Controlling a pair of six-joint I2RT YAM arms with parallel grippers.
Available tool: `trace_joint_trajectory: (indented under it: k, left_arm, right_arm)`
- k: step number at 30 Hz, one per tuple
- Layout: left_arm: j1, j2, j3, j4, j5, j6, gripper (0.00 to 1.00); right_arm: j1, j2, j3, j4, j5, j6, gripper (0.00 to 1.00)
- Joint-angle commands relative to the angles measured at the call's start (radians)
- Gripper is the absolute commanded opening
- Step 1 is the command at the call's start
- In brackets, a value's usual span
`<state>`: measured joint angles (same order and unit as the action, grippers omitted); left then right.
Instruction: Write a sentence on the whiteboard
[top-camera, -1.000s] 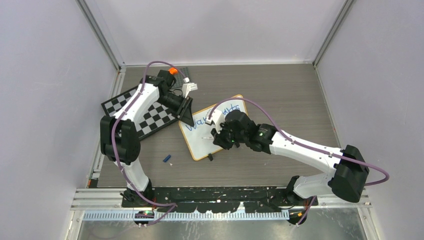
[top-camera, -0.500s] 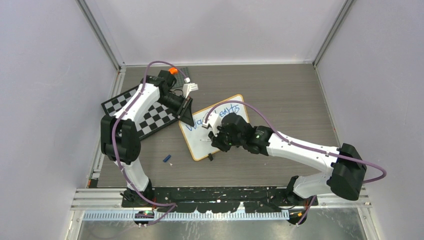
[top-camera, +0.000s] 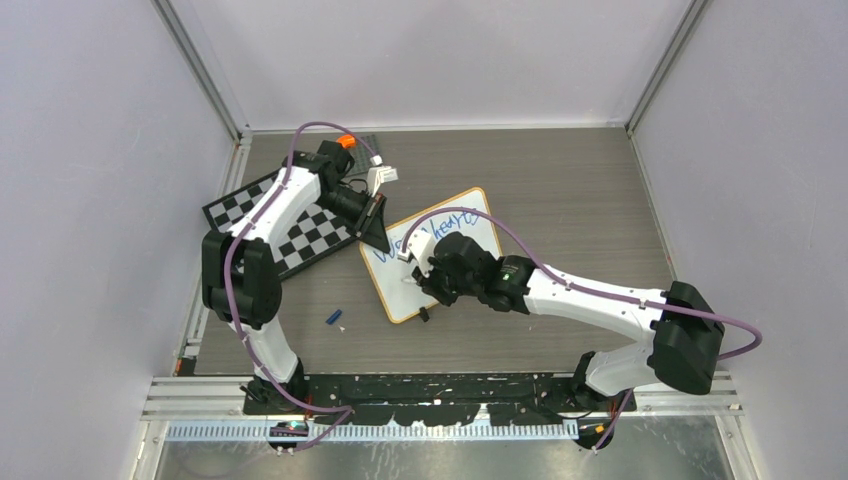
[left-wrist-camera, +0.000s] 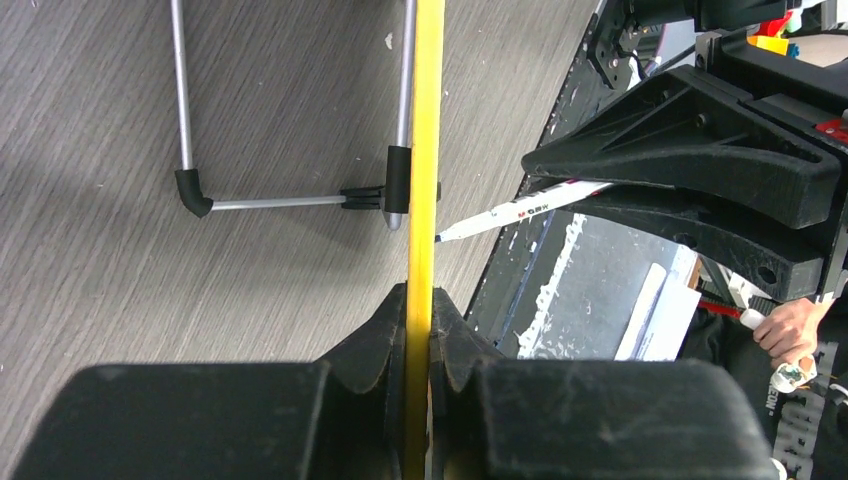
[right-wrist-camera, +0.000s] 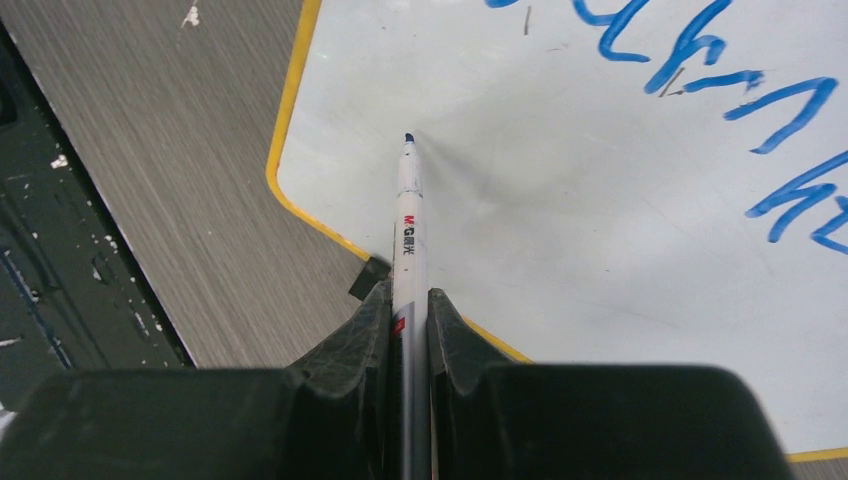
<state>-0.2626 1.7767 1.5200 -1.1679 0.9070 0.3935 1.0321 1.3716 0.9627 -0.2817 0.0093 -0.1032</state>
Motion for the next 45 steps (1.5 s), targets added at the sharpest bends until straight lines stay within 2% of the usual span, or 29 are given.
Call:
trace_joint_trajectory:
  k: [1,15,27,45]
  left_arm:
    - [0.000,0.016,0.011,0.003,0.002,0.005,0.00]
    - [0.000,0.027,0.016,0.020,0.008,0.034,0.00]
    - [0.000,0.038,0.022,0.023,0.014,0.042,0.00]
    - [0.000,0.036,0.021,0.016,0.018,0.056,0.00]
  right_arm:
    - [0.004,-0.002,-0.001,0.070,0.060,-0.008,0.00]
    - [0.013,0.052,0.032,0.061,0.108,-0.016,0.00]
    - [0.020,0.076,0.038,0.049,0.090,-0.032,0.00]
    - [0.021,0.051,0.004,-0.023,0.088,-0.072,0.00]
